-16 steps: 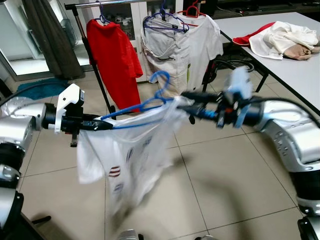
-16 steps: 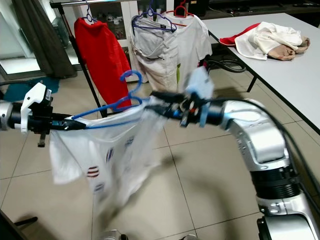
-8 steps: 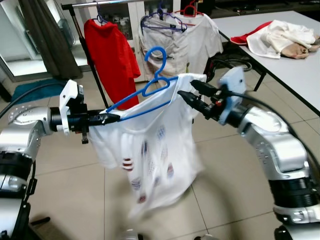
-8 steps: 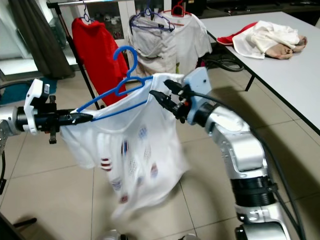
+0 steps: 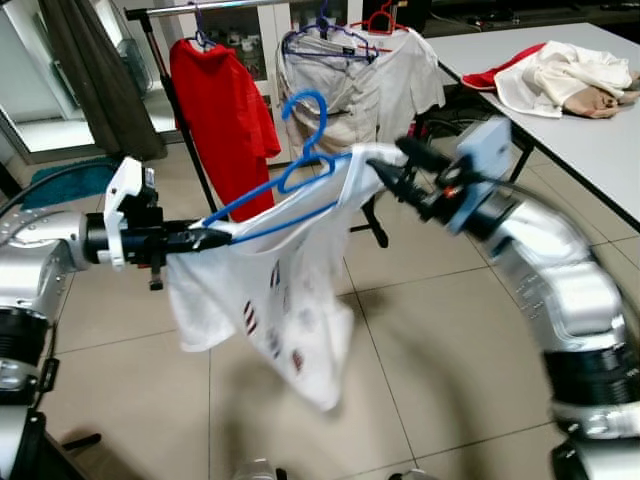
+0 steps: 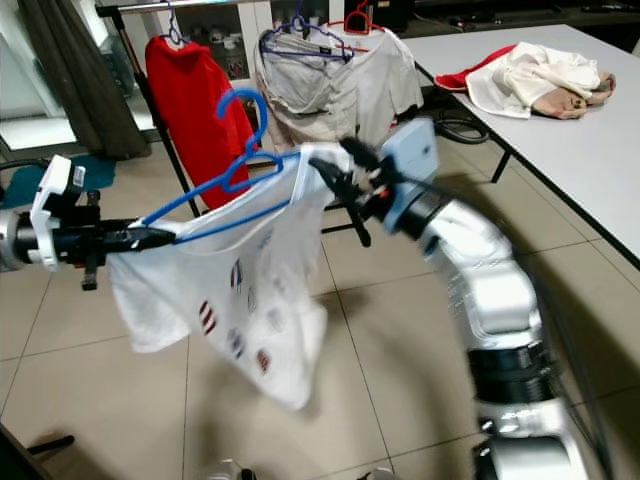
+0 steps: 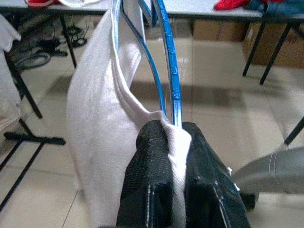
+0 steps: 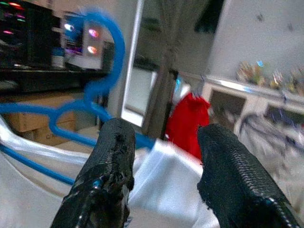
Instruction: Hang hanger
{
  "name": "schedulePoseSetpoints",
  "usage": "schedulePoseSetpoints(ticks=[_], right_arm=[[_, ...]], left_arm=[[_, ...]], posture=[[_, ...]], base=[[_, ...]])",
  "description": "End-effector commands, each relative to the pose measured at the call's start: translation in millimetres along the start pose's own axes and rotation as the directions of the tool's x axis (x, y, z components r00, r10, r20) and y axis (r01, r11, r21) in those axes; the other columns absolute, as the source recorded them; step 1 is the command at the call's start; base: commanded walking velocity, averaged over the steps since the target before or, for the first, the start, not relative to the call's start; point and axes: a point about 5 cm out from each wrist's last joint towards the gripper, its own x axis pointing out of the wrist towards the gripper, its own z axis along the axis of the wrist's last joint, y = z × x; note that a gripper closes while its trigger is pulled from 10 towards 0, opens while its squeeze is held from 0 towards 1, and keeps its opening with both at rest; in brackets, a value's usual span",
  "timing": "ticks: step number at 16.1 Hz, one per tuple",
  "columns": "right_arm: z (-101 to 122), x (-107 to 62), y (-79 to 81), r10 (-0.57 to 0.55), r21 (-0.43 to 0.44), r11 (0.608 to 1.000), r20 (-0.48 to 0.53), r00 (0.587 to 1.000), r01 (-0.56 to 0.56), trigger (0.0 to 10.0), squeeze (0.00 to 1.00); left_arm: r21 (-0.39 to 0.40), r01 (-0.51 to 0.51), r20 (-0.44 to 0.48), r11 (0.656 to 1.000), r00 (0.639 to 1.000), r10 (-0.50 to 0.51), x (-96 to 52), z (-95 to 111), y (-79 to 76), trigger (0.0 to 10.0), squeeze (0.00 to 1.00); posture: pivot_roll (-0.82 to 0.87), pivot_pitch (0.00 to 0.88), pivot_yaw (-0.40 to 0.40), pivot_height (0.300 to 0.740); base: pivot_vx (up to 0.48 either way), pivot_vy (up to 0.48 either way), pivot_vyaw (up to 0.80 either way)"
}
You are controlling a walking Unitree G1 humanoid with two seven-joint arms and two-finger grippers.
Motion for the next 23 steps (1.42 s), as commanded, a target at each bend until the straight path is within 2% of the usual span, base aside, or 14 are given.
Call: schedulePoseSetpoints(ticks=[1, 2, 4, 7, 8, 9, 11, 12, 13, 14, 16, 19, 22, 23], right_arm=[[12.2, -0.2, 1.9, 0.074, -0.025, 0.997, 0.048, 0.996, -0.073, 10.0, 0.0], [12.4, -0.8, 2.7, 0.169, -0.049, 0.984, 0.013, 0.985, -0.168, 10.0, 0.0], [10.3, -0.7, 2.5, 0.243, -0.074, 0.967, -0.034, 0.969, -0.245, 10.0, 0.0], [1.9, 6.9, -7.2, 0.29, -0.108, 0.947, -0.115, 0.95, -0.303, 10.0, 0.0], [1.5, 10.1, -11.9, 0.292, -0.099, 0.947, -0.121, 0.949, -0.304, 10.0, 0.99], [1.9, 11.5, -16.7, 0.3, -0.088, 0.946, -0.123, 0.946, -0.311, 10.0, 1.0], [3.4, 11.9, -20.1, 0.33, -0.081, 0.937, -0.122, 0.936, -0.341, 10.0, 1.0], [4.2, 11.6, -16.5, 0.407, -0.057, 0.907, -0.125, 0.905, -0.416, 10.0, 1.0], [4.3, 9.9, -10.5, 0.494, -0.016, 0.866, -0.124, 0.86, -0.5, 10.0, 0.0], [2.3, 7.4, -5.4, 0.56, 0.016, 0.826, -0.131, 0.818, -0.563, 10.0, 0.0], [-8.1, 3.4, -1.8, 0.603, 0.036, 0.793, -0.192, 0.775, -0.608, 10.0, 0.0], [-10.9, 7.3, -1.1, 0.589, 0.025, 0.803, -0.19, 0.785, -0.596, 10.0, 0.0], [-12.5, 14.4, 9.1, 0.607, 0.035, 0.792, -0.157, 0.779, -0.609, 10.0, 0.0], [-13.0, 15.1, 10.6, 0.611, 0.041, 0.789, -0.151, 0.777, -0.613, 9.6, 0.0]], left_arm=[[0.053, 0.02, -0.02, 0.998, 1.0, -0.019, -1.8, 7.7, -0.5, 0.0, 0.0], [0.069, 0.055, -0.045, 0.996, 0.998, -0.052, -1.5, 9.5, -2.1, 0.0, 0.0], [0.096, 0.082, -0.052, 0.992, 0.996, -0.077, -0.4, 12.7, -3.4, 0.0, 0.0], [0.157, 0.181, -0.113, 0.971, 0.98, -0.164, 2.5, 17.6, -10.3, 0.0, 0.0], [0.169, 0.195, -0.125, 0.966, 0.977, -0.175, 3.0, 19.1, -11.5, 0.0, 0.0], [0.182, 0.208, -0.148, 0.961, 0.972, -0.182, 2.9, 19.5, -12.6, 0.0, 0.0], [0.187, 0.22, -0.156, 0.957, 0.969, -0.192, 3.1, 19.5, -14.5, 0.0, 0.0], [0.19, 0.223, -0.149, 0.956, 0.969, -0.196, 3.6, 20.0, -15.4, 0.0, 0.0], [0.195, 0.224, -0.14, 0.955, 0.97, -0.199, 4.1, 20.8, -16.2, 0.0, 0.0], [0.198, 0.226, -0.136, 0.954, 0.97, -0.202, 4.3, 21.3, -17.4, 0.0, 0.0], [0.2, 0.225, -0.136, 0.954, 0.97, -0.2, 2.9, 21.3, -17.4, 0.0, 0.0], [0.204, 0.23, -0.129, 0.952, 0.97, -0.207, 3.7, 22.7, -17.3, 0.0, 0.0], [0.21, 0.244, -0.126, 0.947, 0.967, -0.221, 7.6, 23.8, -17.2, 0.0, 0.0], [0.212, 0.243, -0.127, 0.947, 0.967, -0.22, 7.6, 23.7, -16.7, 0.0, 0.0]], posture=[[-0.01, 0.0, 0.118, 0.74], [-0.01, 0.0, 0.122, 0.74], [-0.01, 0.0, 0.122, 0.74], [-0.01, 0.0, 0.112, 0.74], [-0.01, 0.0, 0.109, 0.74], [0.0, 0.0, 0.102, 0.74], [0.0, 0.0, 0.099, 0.74], [0.0, 0.0, 0.093, 0.74], [0.0, 0.0, 0.088, 0.74], [0.0, 0.0, 0.086, 0.74], [0.0, 0.0, 0.085, 0.74], [-0.01, 0.0, 0.091, 0.74], [-0.01, 0.0, 0.095, 0.74], [-0.01, 0.0, 0.095, 0.74]], base=[[0.0, 0.0, 0.0], [0.0, 0.0, 0.0], [0.0, 0.0, 0.0], [0.0, 0.0, 0.0], [0.0, 0.0, 0.0], [0.0, 0.0, 0.0], [0.0, 0.0, 0.0], [0.0, 0.0, 0.0], [0.0, 0.0, 0.0], [0.0, 0.0, 0.0], [0.0, 0.0, 0.0], [0.0, 0.0, 0.0], [0.0, 0.0, 0.0], [0.0, 0.0, 0.0]])
